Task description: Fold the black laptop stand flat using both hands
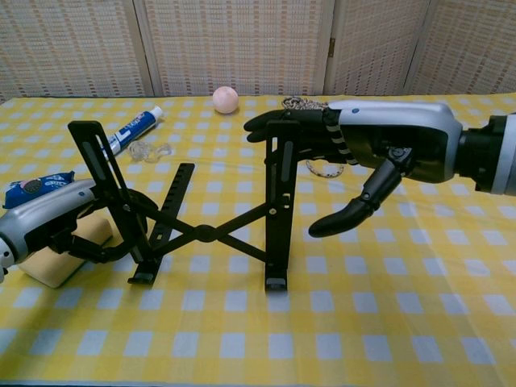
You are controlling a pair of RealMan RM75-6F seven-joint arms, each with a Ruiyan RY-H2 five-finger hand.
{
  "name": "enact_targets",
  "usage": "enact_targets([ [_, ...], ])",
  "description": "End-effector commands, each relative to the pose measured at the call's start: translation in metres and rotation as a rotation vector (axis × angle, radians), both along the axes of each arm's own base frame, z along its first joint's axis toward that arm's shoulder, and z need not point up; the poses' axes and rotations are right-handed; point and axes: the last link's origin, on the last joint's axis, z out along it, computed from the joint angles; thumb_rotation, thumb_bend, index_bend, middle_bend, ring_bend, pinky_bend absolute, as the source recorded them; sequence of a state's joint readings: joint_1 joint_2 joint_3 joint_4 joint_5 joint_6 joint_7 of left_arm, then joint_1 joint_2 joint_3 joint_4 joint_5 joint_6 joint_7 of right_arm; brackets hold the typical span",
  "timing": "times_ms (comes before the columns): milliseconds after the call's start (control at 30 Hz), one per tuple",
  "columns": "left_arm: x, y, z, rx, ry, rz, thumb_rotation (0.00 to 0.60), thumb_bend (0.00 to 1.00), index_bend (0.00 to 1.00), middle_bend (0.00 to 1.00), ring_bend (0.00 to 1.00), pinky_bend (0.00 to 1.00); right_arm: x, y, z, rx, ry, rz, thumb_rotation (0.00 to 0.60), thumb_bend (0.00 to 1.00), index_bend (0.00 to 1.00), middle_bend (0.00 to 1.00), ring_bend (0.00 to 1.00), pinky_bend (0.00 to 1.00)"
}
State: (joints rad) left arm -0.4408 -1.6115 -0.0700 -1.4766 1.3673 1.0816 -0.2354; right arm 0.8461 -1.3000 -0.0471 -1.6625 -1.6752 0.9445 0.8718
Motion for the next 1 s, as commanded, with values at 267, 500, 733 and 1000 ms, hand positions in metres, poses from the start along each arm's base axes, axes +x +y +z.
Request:
enact_targets([
  [267, -0.0001, -0.0011, -0.0002, 0.02, 0.013, -0.006, 0.6, 0.47, 0.54, 0.26, 0.19, 0.11, -0.0002, 0.0004, -0.0008, 0.003, 0.001, 0.001, 0.6, 0.18, 0.0, 0.06, 0.11, 0.0],
  [500, 0.0018, -0.0024, -0.0025, 0.009, 0.01, -0.01, 0.6, 0.49, 0.55, 0.26, 0.2, 0.11, -0.0008, 0.0007, -0.0006, 0.002, 0.0, -0.001, 0.6, 0.18, 0.0, 0.07, 0.11, 0.0],
  [733, 0.0017, -0.0019, -0.0025, 0.021, 0.016, -0.01, 0.6, 0.51, 0.55, 0.27, 0.2, 0.11, -0.0013, 0.0011, 0.0, 0.001, -0.001, -0.001, 0.6, 0.18, 0.0, 0.06, 0.11, 0.0],
  [1000, 0.001, -0.0014, -0.0005, 0.053, 0.037, -0.014, 0.6, 0.51, 0.54, 0.27, 0.2, 0.11, -0.0009, 0.0017, 0.0003, 0.001, -0.002, 0.002, 0.6, 0.18, 0.0, 0.06, 0.11, 0.0],
])
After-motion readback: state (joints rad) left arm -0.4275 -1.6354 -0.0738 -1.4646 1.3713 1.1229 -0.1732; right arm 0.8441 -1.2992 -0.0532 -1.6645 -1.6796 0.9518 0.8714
